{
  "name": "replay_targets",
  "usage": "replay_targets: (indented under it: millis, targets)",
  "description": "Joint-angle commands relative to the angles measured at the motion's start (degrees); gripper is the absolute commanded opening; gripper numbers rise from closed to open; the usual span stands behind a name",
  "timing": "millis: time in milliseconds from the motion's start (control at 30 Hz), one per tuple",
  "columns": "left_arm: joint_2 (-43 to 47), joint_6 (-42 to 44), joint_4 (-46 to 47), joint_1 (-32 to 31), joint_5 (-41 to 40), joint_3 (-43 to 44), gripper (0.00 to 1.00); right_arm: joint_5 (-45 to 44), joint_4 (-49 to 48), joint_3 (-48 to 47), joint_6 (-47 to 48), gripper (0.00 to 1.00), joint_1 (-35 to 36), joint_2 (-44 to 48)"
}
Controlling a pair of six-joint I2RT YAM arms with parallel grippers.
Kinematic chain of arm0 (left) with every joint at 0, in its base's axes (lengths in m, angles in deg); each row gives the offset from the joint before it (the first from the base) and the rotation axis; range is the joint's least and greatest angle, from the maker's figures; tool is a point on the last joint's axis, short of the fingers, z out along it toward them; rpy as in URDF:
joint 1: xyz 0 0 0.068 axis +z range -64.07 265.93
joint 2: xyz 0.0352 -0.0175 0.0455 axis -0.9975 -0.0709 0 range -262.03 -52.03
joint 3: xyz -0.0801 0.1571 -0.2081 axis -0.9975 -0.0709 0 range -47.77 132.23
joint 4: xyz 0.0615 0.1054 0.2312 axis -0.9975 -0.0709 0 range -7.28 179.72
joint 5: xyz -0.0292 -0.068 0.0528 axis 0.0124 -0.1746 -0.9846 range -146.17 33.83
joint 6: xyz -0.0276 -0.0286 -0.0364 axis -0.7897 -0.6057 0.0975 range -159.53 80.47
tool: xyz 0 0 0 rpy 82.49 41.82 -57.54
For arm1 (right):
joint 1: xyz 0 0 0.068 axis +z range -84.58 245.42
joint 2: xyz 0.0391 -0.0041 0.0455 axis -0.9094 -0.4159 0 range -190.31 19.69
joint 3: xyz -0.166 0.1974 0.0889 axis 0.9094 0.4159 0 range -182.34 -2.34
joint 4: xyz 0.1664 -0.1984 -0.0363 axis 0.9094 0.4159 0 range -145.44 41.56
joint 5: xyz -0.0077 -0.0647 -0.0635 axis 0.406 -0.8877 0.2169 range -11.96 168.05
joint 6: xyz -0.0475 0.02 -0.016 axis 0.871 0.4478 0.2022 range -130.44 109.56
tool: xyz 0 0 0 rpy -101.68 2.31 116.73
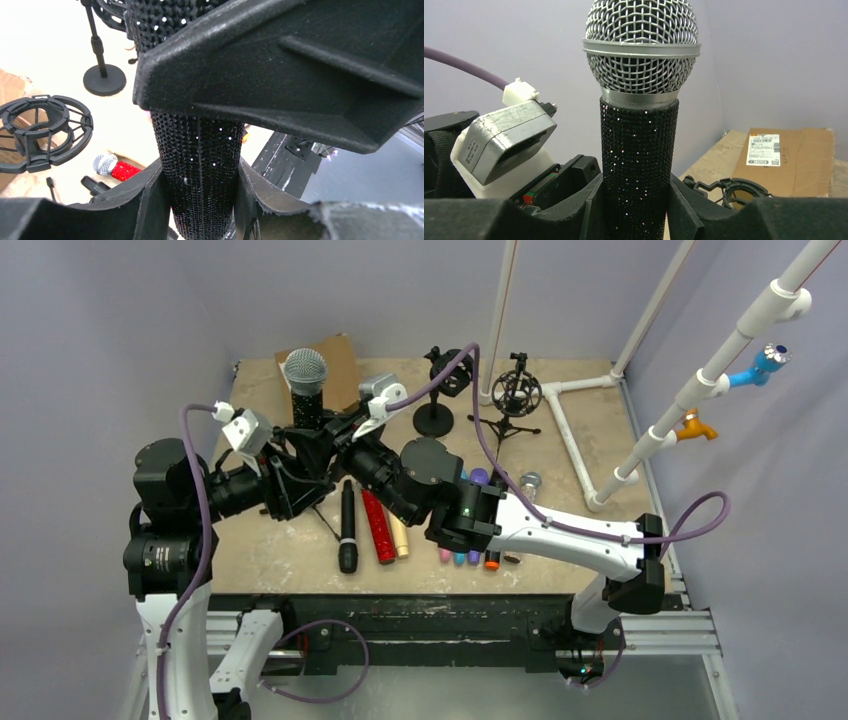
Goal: Attach the microphones to the stand
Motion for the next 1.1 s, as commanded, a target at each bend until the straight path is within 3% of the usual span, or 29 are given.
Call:
replay_targets:
  millis: [0, 133, 367, 533, 633, 667, 700, 767, 800, 833, 1067]
  targets:
    - [0.43, 5.5, 1.3, 0.18, -4.09, 0.33, 0.24, 7.2, 9.66, -6.27, -2.73, 0.47, -0.77, 0.85]
    - [0.86, 9.65, -0.31, 0.2, -4.77, 0.58, 0.21, 16.93, 20.09, -10.95, -7.33, 0.54, -5.65, 0.3]
    - [-0.29, 10.75, -1.78, 0.18, -3.18, 1.51, 0.16, 25.87, 23.96, -14.25, -8.48, 0.53, -8.76, -1.4]
    - [-0.72, 11.74, -3.03, 0.18, -1.93, 2.66, 0.16, 28.66, 25.7, -18.33, -8.97, 0.48, -9.64, -5.29]
    - [-0.72, 13.02, -3.91, 0.18, -1.61, 2.8, 0.17, 31.49, 24.31, -18.7, -9.68, 0.38, -10.51, -6.23]
    - [-0.72, 13.39, -4.21, 0.18, -2.31, 2.94, 0.2, 31.26, 23.79, -18.59, -9.69, 0.32, -10.75, -6.19]
    - [-0.72, 13.56, -4.28, 0.18, -3.73, 2.96, 0.32, 30.54, 23.3, -18.34, -9.29, 0.24, -11.02, -5.98]
    - [-0.88, 13.61, -4.59, 0.18, -7.72, 3.68, 0.79, 26.82, 22.65, -17.85, -6.91, 0.16, -11.49, -5.26]
    - [-1.08, 13.85, -5.06, 0.18, -10.1, 4.2, 0.93, 24.45, 22.17, -17.76, -5.24, 0.14, -11.8, -4.8]
    - [-1.34, 14.49, -5.74, 0.18, -12.24, 4.81, 0.99, 22.23, 21.5, -17.5, -2.95, 0.12, -12.51, -4.32]
    - [-5.59, 19.31, -12.56, 0.48, -27.7, 8.13, 1.0, 16.54, 13.96, -15.04, -0.9, 0.05, -19.83, -2.77]
